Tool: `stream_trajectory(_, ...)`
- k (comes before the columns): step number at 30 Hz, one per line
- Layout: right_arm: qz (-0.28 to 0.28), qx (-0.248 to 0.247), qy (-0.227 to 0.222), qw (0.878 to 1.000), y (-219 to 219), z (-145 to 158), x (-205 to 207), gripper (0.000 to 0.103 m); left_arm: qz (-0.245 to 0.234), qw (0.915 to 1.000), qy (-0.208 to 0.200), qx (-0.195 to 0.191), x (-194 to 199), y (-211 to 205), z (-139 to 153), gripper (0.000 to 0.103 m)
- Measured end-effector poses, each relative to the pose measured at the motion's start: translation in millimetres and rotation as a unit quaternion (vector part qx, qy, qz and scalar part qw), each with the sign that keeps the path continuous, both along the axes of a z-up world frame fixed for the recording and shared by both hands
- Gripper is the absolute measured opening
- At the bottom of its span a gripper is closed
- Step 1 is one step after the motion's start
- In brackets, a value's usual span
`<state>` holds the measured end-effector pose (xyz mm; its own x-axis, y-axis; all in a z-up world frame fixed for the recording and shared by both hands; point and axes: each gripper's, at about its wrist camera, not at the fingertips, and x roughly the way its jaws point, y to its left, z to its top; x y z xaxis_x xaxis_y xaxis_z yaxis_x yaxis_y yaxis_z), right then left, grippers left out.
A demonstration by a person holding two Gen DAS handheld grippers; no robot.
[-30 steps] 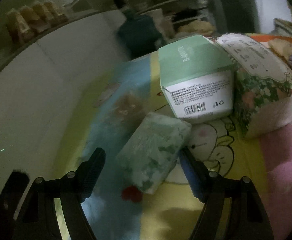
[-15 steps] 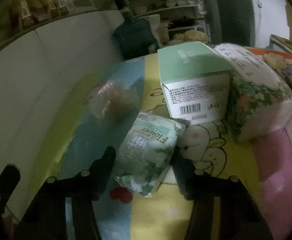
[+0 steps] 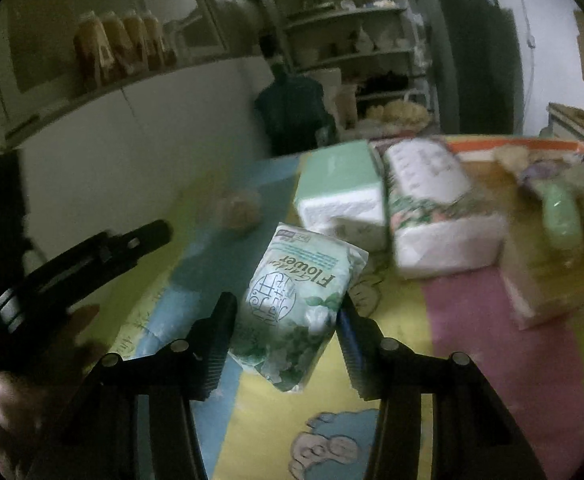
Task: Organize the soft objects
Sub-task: 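Grasp the white-green Flower packet with the right tool while the left tool grasps the clear plastic bag, then carry the clear plastic bag with the left tool while the right tool carries the Flower packet to the tray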
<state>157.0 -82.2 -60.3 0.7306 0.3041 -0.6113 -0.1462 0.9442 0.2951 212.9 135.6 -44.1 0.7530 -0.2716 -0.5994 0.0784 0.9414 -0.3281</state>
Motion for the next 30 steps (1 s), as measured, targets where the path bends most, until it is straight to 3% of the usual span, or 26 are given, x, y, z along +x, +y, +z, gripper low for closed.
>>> stream_trajectory(8, 0.003, 0.004, -0.038, 0.999, -27.1, 19.8, -17.1, 0.05, -0.066, 0.9962, 0.026, 0.051, 55.6, -23.2, -15.6, 0.077)
stream_trajectory(12, 0.001, 0.015, -0.038, 0.999, -42.7, 18.8, -19.7, 0.05, -0.076, 0.9936, 0.035, 0.075, 71.8, -27.7, -31.6, 0.077)
stream_trajectory(20, -0.006, 0.031, -0.03, 0.999, -60.3, 12.0, -13.3, 0.05, -0.091, 0.9914, 0.055, 0.075, 91.0, -31.8, -44.5, 0.076)
stream_trajectory(30, -0.008, 0.039, -0.024, 0.999, -63.6, 7.1, -9.8, 0.05, -0.07, 0.9943, 0.064, 0.049, 96.5, -21.2, -48.3, 0.059)
